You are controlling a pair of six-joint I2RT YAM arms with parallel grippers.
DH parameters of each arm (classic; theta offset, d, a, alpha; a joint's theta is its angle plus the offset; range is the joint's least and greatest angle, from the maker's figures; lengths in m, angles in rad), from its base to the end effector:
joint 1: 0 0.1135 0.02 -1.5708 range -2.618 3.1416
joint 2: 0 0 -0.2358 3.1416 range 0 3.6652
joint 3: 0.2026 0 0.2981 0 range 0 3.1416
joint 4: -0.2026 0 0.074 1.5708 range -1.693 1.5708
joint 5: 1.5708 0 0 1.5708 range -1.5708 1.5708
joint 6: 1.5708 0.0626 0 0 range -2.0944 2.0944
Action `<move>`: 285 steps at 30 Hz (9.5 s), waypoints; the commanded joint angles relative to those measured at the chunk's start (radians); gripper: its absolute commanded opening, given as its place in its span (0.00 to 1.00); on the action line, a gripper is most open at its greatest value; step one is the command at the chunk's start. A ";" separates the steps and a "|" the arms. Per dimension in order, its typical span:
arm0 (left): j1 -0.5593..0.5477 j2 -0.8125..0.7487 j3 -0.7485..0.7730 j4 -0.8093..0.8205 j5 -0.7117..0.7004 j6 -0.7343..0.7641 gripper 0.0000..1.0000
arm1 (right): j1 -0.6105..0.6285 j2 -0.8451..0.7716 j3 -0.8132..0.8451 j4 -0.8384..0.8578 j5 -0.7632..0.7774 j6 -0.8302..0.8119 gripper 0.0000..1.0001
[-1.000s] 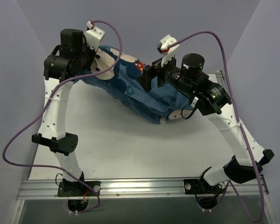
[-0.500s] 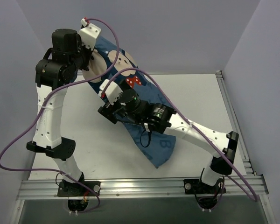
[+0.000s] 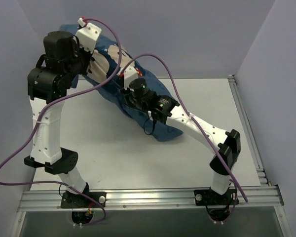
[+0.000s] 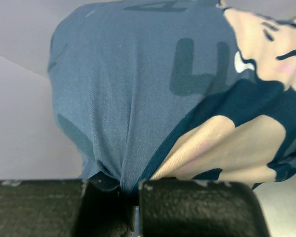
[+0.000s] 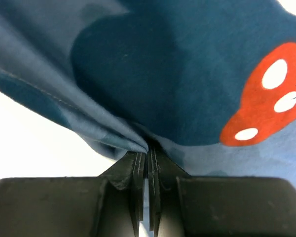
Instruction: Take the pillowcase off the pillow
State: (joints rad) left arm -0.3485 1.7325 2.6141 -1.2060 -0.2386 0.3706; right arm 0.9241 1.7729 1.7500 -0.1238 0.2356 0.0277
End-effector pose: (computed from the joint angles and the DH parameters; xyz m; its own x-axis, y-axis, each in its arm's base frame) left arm 0.3107 -0.0971 0.5667 -0.2353 0.4599 -0.8562 0.2215 0.8831 0.4135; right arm 0.3094 0.3855 0.3781 -0.1057 -0.0953 -0.9898 -0.6342 0.7731 -0.0067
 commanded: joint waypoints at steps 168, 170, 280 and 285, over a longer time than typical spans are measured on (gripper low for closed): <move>-0.353 -0.037 -1.054 0.502 0.082 0.243 0.63 | -0.409 -0.107 -0.911 0.673 -0.700 0.784 0.00; -0.322 -0.036 -1.033 0.479 0.129 0.219 0.61 | -0.409 -0.110 -0.909 0.662 -0.703 0.775 0.00; 0.098 -0.065 -0.882 0.597 0.424 -0.216 0.02 | -0.462 -0.144 -1.055 0.394 -0.561 0.672 0.00; 0.167 -0.085 -0.671 0.530 0.490 -0.254 0.02 | -0.482 -0.032 -0.985 0.340 -0.542 0.589 0.00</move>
State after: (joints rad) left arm -0.3031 1.7317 1.7149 -0.7967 0.3470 0.1097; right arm 0.4862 1.6730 0.7860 0.4801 -0.3897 0.7544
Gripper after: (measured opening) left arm 0.050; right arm 0.037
